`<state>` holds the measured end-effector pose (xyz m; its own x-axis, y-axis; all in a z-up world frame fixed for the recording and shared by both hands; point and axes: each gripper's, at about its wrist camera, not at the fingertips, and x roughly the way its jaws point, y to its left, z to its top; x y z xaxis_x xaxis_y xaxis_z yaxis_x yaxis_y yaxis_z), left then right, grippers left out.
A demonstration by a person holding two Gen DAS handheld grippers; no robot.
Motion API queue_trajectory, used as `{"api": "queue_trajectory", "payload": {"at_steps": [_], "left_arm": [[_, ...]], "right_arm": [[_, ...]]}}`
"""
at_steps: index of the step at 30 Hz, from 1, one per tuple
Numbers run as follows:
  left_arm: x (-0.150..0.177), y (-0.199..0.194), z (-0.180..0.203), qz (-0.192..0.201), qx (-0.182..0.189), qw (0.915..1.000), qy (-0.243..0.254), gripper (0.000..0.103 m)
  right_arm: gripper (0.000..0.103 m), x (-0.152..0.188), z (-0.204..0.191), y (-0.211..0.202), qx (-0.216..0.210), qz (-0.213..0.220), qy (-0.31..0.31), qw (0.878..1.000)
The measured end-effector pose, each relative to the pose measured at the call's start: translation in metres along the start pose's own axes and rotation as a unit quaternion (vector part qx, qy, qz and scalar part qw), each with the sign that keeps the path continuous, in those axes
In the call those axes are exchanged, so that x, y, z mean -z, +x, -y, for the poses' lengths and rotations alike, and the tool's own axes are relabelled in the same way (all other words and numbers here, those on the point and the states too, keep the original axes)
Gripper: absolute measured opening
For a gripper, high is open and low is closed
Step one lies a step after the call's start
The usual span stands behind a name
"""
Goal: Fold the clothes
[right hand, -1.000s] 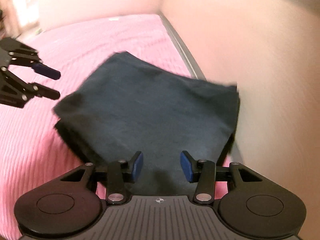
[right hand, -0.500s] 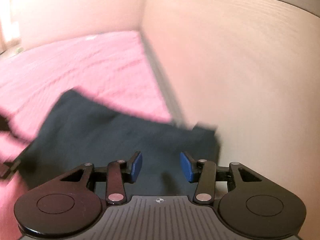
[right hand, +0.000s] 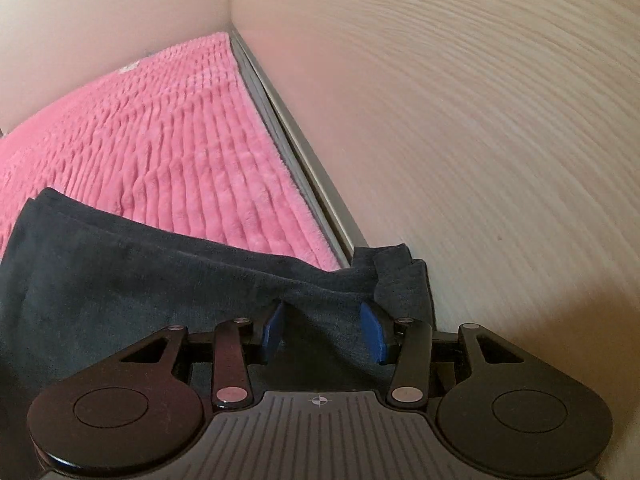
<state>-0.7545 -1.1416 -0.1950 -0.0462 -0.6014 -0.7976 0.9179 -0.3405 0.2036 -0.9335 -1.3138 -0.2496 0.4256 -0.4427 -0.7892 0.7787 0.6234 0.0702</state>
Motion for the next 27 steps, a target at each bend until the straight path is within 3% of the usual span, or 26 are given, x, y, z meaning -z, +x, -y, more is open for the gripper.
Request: {"api": "queue_trajectory", "payload": {"at_steps": [4,8,10,12,14,17,20,23,25,27], "left_arm": [[-0.031,0.020,-0.029,0.016,-0.016,0.9987,-0.046,0.034],[-0.041,0.060,-0.052,0.001,-0.020,0.9978,-0.064,0.034],[-0.038,0.078,-0.060,-0.019,-0.027,0.9970,-0.069,0.035],[-0.033,0.090,-0.066,-0.027,-0.020,0.9962,-0.080,0.036],[-0.032,0.095,-0.061,-0.028,-0.026,0.9978,-0.054,0.036],[-0.038,0.080,-0.055,-0.032,-0.030,0.9988,-0.020,0.036],[-0.026,0.046,-0.049,-0.016,-0.034,0.9990,-0.021,0.034],[-0.001,0.020,-0.033,-0.018,-0.005,0.9979,-0.063,0.034],[0.016,0.016,-0.017,-0.038,0.018,0.9958,-0.081,0.034],[0.030,0.023,0.010,-0.069,0.012,0.9970,-0.033,0.036]], "right_arm": [[0.046,0.000,-0.013,0.005,0.017,0.011,-0.023,1.000],[0.046,0.010,-0.035,-0.036,0.014,0.068,-0.051,0.996],[0.046,0.027,-0.039,-0.045,0.002,0.059,-0.037,0.998],[0.046,0.048,-0.036,-0.041,-0.011,0.024,-0.007,1.000],[0.046,0.066,-0.029,-0.036,-0.021,-0.006,0.020,1.000],[0.046,0.075,-0.029,-0.052,-0.019,-0.011,0.031,0.999],[0.046,0.082,-0.033,-0.078,-0.019,-0.004,0.049,0.999],[0.046,0.099,-0.043,-0.091,-0.035,-0.024,0.055,0.998],[0.048,0.111,-0.051,-0.085,-0.044,-0.051,0.048,0.997],[0.053,0.114,-0.061,-0.080,-0.038,-0.058,0.012,0.997]]}}
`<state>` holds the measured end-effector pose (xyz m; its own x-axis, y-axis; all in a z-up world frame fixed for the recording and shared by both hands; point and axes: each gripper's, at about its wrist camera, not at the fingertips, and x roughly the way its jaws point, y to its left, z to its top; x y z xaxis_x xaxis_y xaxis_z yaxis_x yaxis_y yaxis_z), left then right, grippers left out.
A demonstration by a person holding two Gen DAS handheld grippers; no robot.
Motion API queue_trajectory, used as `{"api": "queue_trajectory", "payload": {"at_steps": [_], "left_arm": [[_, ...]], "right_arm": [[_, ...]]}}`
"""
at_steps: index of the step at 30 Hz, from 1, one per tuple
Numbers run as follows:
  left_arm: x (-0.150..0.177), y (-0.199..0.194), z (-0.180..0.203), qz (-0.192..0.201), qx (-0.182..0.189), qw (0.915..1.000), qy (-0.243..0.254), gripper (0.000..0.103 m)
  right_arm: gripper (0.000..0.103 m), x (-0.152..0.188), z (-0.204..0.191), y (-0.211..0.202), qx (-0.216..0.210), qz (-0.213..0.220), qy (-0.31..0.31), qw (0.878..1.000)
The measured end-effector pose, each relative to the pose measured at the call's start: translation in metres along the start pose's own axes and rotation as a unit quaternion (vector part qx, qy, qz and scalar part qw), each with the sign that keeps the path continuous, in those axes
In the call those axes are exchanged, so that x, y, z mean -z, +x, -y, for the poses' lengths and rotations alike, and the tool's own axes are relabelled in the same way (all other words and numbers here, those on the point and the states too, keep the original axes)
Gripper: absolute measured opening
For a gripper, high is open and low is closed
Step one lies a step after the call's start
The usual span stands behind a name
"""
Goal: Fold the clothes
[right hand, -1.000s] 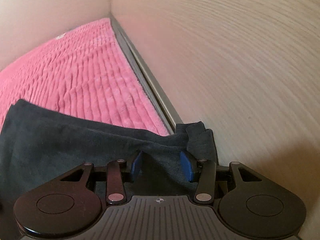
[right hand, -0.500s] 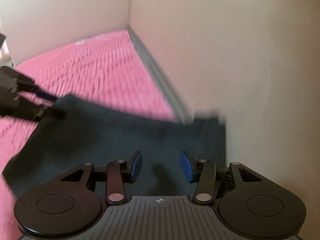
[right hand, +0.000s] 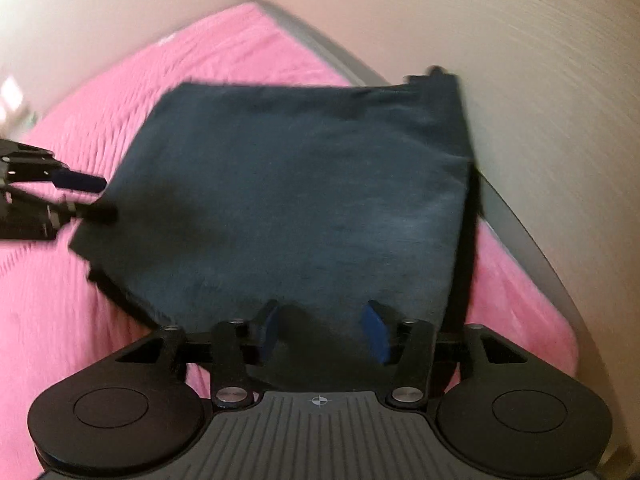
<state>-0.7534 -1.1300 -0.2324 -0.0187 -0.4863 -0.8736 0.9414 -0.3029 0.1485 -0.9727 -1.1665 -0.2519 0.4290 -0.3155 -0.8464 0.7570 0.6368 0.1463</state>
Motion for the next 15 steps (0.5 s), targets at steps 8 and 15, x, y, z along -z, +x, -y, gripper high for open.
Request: {"api": "queue_trajectory", "payload": {"at_steps": [8,15], "left_arm": [[0.013,-0.043,0.014,-0.049,-0.043,0.9976,-0.024,0.047],[0.042,-0.105,0.021,-0.059,-0.052,0.9883,-0.131,0.093]], "right_arm": [[0.092,-0.023,-0.012,-0.045,0.000,-0.005,0.037,0.999],[0.094,0.014,-0.025,-0.090,-0.009,-0.045,0.091,0.995]]}}
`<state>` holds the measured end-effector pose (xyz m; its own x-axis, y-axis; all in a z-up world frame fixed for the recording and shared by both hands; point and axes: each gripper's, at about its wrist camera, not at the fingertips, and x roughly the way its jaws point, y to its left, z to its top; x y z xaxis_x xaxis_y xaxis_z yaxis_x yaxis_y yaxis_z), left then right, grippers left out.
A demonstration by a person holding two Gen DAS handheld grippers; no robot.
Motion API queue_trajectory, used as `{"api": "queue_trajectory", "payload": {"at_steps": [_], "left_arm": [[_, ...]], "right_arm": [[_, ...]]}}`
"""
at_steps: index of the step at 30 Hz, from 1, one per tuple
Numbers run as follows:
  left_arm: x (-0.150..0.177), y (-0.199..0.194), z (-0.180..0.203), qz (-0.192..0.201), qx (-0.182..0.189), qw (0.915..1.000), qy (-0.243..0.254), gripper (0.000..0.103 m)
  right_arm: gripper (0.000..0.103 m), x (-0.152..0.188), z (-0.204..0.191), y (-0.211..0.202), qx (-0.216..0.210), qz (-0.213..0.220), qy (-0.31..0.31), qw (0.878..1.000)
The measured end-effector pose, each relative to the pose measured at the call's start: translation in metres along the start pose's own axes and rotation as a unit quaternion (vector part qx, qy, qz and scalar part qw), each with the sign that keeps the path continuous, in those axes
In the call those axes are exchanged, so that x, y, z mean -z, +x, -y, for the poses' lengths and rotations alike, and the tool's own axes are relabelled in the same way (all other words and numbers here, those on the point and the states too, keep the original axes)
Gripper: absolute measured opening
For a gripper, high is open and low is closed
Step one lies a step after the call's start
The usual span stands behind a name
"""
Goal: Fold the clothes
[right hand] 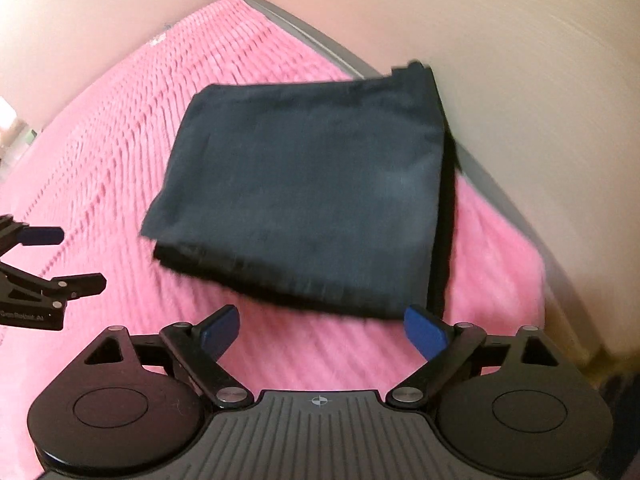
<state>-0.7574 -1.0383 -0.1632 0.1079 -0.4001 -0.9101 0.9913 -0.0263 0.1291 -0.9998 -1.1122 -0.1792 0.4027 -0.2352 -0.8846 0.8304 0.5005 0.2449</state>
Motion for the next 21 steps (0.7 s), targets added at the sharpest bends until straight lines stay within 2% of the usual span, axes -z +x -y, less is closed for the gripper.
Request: {"api": "queue_trajectory", "payload": {"at_steps": [2,4,6,11,14,17,21], "left_arm": [[0.007,-0.013,0.002,-0.002,0.014,0.9996,-0.025,0.097],[0.017,-0.033,0.001,0.009,0.026,0.9983,-0.052,0.101],[0.028,-0.052,0.000,0.021,0.041,0.9962,-0.074,0.101],[0.060,-0.099,0.000,0.046,0.096,0.9893,-0.100,0.101],[0.085,-0.133,0.008,0.069,0.084,0.9919,-0.066,0.101],[0.106,-0.157,0.011,0.066,0.080,0.9924,-0.066,0.102],[0.129,-0.180,0.014,0.062,0.069,0.9943,-0.052,0.101]], "right_arm": [[0.102,0.016,-0.005,-0.018,0.010,0.003,0.005,1.000],[0.102,0.030,-0.012,-0.038,0.023,0.017,0.008,1.000],[0.102,0.046,-0.021,-0.058,0.048,0.037,0.015,0.998],[0.103,0.094,-0.045,-0.104,0.083,0.082,0.085,0.990],[0.103,0.119,-0.067,-0.131,0.062,0.102,0.097,0.988],[0.103,0.145,-0.093,-0.159,0.080,0.129,0.096,0.984],[0.103,0.169,-0.110,-0.185,0.093,0.138,0.122,0.979]]}}
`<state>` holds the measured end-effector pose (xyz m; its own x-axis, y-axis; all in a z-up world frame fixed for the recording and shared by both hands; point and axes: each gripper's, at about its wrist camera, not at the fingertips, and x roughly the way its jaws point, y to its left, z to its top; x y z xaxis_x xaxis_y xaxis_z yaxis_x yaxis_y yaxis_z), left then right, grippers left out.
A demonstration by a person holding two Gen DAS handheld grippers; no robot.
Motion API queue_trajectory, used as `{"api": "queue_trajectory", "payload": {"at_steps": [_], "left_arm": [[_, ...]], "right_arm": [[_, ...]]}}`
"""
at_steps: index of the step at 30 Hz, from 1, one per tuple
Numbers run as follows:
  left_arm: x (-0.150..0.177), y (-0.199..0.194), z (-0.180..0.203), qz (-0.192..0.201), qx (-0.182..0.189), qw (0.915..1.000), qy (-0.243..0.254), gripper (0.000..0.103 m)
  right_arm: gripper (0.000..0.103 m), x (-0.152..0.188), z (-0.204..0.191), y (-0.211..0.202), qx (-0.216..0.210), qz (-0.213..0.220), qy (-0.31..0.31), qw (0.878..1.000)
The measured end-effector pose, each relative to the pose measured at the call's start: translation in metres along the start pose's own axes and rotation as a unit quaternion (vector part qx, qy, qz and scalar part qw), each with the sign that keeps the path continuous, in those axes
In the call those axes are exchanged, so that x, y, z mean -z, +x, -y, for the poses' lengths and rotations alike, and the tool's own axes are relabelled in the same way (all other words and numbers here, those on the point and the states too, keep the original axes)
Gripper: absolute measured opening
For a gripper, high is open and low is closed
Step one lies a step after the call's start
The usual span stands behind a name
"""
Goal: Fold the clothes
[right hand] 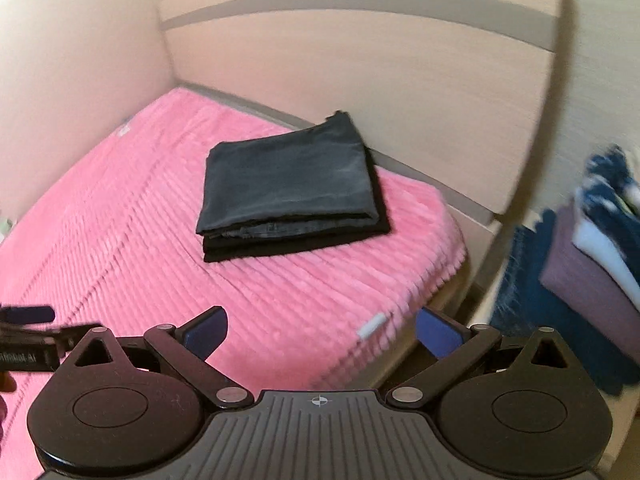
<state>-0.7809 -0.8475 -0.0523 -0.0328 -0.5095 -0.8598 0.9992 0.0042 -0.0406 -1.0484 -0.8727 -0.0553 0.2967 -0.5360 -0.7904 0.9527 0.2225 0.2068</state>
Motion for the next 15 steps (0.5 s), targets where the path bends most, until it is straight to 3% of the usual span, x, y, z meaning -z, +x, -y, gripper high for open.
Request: {"api": "queue_trajectory", "payload": {"at_steps": [6,10,15], "left_arm": [[0.019,-0.031,0.007,0.009,0.000,0.9999,0.007,0.101],[0.015,-0.044,0.010,0.031,-0.008,0.9995,0.000,0.101],[0.001,-0.047,0.015,0.040,-0.031,0.9983,-0.030,0.101]], "right_arm": [[0.103,0.005,-0.007,-0.028,0.000,0.004,0.001,1.000],[0.103,-0.007,-0.002,-0.031,-0.020,0.014,0.017,1.000],[0.103,-0.027,0.001,-0.029,-0.035,0.010,-0.012,0.999]]}}
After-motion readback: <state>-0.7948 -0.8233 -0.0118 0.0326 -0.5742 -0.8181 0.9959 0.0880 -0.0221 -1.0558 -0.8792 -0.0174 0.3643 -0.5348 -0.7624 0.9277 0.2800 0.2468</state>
